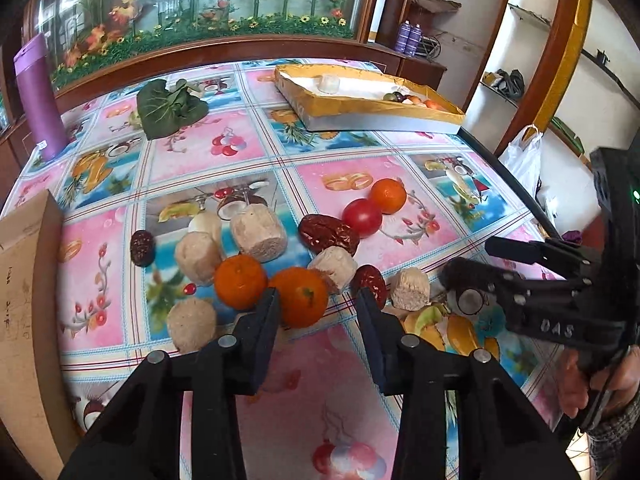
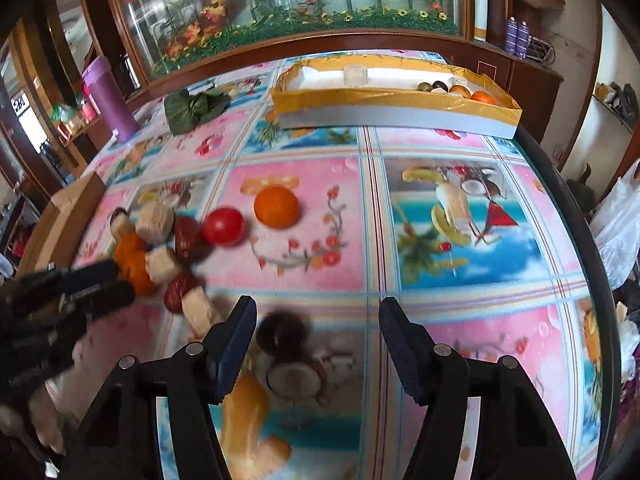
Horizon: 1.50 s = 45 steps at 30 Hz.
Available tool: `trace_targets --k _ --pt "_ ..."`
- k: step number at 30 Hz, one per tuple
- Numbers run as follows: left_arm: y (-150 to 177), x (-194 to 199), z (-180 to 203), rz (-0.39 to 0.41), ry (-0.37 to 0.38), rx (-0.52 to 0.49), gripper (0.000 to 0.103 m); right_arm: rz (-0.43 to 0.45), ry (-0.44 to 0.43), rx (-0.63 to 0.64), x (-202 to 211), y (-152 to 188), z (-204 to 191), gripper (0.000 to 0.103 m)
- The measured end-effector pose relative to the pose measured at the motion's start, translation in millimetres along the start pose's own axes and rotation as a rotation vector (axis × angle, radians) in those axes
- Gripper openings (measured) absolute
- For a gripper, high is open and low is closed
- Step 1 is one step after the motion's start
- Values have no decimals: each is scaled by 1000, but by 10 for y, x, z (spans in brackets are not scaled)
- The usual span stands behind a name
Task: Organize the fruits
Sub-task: 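Move the left tool toward an orange while the right tool approaches the dark plum, then close the right tool on the dark plum while the left tool grasps the orange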
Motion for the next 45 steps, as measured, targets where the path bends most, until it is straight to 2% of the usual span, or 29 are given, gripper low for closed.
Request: trace_targets --k 3,5,7,10,13,15,17,19,22,24,25,30,31,32,35,36,39,41,42,44,45 --pt "-9 -7 5 15 -21 -23 28 1 -3 11 6 81 -21 68" --pt "-8 24 -17 13 -18 -25 16 7 -2 17 2 88 -33 67" --pt "17 68 -38 1 13 -7 14 13 -7 29 -3 80 -70 60" --pt "44 67 -74 2 14 0 14 14 -22 54 -9 73 -174 51" --pt "0 25 -94 4 -13 -5 14 11 -17 81 -38 84 -258 50" --pt "-36 -6 -64 8 -20 -22 19 12 -9 87 -58 77 -282 50" --pt "-54 -37 -3 13 -32 -59 29 17 -23 86 -68 61 -313 49" --pt "-33 -63 58 18 -43 -95 36 19 -32 87 -81 45 -340 43" --pt "29 -70 97 32 -92 -147 37 19 -10 95 -74 45 -344 35" --pt "38 -45 62 38 -109 -144 31 22 -10 86 -54 52 -325 30" --pt "25 -35 26 43 -125 -138 18 22 -12 78 -45 58 -310 28" --pt "14 41 -109 19 -57 -27 13 26 -18 57 1 93 -287 26" --pt "35 68 -109 18 -46 -20 5 29 -19 57 21 100 -294 26" --pt "56 94 -100 16 -37 -21 2 33 -23 58 40 107 -309 26" --pt "92 111 -31 18 -33 -50 3 42 -21 71 92 136 -346 26" --pt "84 105 -10 24 -39 -64 4 44 -22 72 103 144 -356 26" --pt "52 19 103 16 -42 -125 21 50 -30 69 136 163 -371 26" --pt "28 -13 195 25 -35 -172 40 53 -33 61 153 174 -366 26" --pt "28 -40 249 22 -36 -202 45 55 -36 56 162 179 -363 26" --pt "58 -107 371 21 -60 -290 63 60 -40 49 187 187 -352 26" --pt "80 -140 417 24 -82 -339 66 63 -40 46 198 189 -345 26"
Point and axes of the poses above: each gripper's, at about its wrist camera, not at the fingertips, and x roughly against the way its jaws point, z to its right, y to its underside, the point moved 9 cm from there along -x, roughly the way its jaws point, and after that the axes turned 13 degrees about x, right-handed, at the moved point
